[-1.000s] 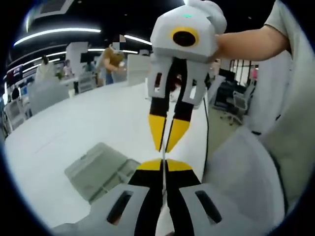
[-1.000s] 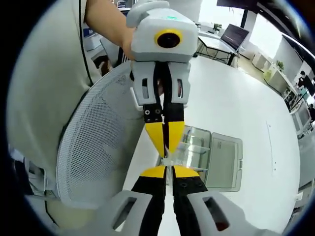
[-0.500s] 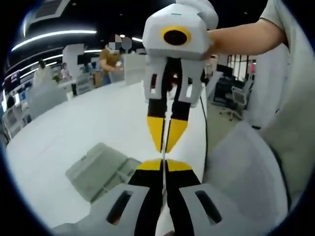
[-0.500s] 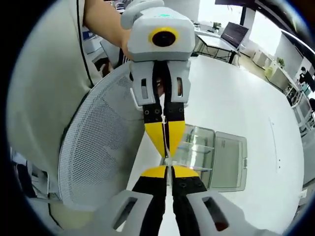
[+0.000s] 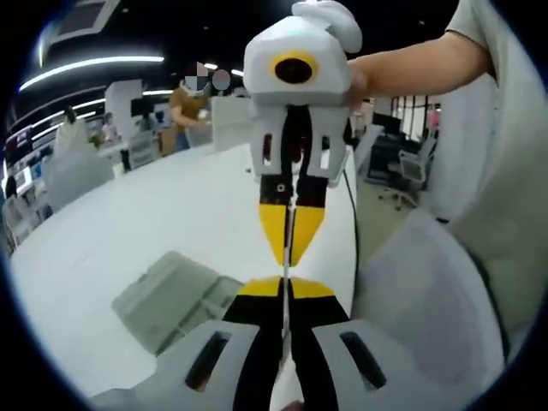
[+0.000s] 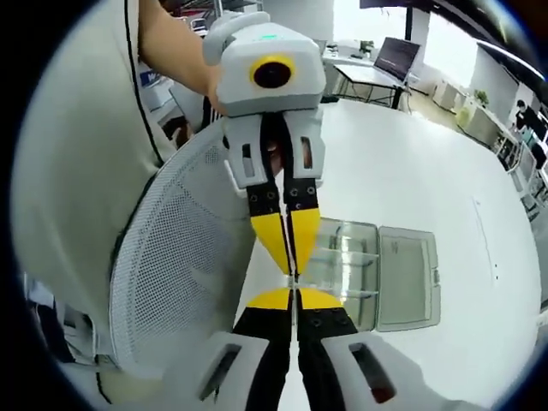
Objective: Insert the divider into the dual guide fixture by aligning both edges with the guide slots and pushing it downward to the bottom, including one-sided entry, uneven engagement, binding, and posture correction.
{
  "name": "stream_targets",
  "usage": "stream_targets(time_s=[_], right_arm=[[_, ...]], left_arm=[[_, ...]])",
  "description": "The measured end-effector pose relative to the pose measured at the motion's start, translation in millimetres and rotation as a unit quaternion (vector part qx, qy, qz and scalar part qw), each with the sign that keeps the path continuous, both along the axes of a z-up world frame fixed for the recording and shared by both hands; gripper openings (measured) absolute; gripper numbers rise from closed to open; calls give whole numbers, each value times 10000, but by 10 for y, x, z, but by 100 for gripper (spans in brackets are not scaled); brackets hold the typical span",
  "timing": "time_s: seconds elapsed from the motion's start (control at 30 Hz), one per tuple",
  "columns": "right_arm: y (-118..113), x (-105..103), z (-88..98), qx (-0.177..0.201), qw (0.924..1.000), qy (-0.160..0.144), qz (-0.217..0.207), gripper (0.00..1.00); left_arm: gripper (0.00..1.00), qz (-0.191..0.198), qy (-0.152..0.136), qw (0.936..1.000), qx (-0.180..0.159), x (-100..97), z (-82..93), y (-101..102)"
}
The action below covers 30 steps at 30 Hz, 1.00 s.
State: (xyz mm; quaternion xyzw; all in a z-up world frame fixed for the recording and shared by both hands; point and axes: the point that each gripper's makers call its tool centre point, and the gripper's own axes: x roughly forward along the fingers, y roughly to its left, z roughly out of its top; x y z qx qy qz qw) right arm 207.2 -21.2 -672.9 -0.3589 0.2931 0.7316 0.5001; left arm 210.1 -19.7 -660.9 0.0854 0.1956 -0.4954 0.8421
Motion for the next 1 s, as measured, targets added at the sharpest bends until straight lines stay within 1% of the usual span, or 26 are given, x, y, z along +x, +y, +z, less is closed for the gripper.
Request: stream_targets(time_s=[0.03, 0.13, 0.2, 0.23, 0.33, 0.4, 0.47, 0.6, 0.7, 0.73, 0.87, 1.0], right_arm=[[-10, -19, -7, -40, 9999, 84, -47, 0], [-18, -39, -16, -80, 9999, 112, -20, 0], [-28, -42, -20, -88, 9997, 201, -81, 0], [-37, -69, -20, -112, 9989, 394, -211, 0], [-41, -63, -25, -106, 9977, 560, -364, 0], [-47, -77, -29, -186, 9948, 790, -620, 0], [-45, -74, -33, -131, 9964, 690, -465, 0], [-41, -87, -46, -183, 9962, 709, -480, 0], [-41, -89, -45, -178, 9955, 767, -533, 0], [-45, -92, -49, -193, 9939, 873, -644, 0], [-47, -90, -49, -173, 9923, 966, -751, 0], [-39, -90, -56, -167, 9918, 991, -793, 0]], left_arm=[[0, -27, 16, 10000, 2, -9, -6, -6], [0, -22, 120, 9999, -60, -30, -18, -27], [0, -5, 157, 9998, -103, -31, -21, -27], [0, -5, 201, 9997, -142, -33, -23, -27], [0, 45, 315, 9992, -225, -29, -32, -22], [1, 37, 344, 9991, -246, -28, -47, -20], [1, 33, 371, 9990, -254, -32, -55, -19], [1, 45, 429, 9987, -256, -40, -75, -20], [0, 22, 435, 9987, -253, -50, -81, -20], [0, -2, 436, 9988, -245, -57, -83, -21], [0, 21, 477, 9986, -247, -48, -95, -18], [0, 18, 511, 9984, -232, -51, -110, -17]])
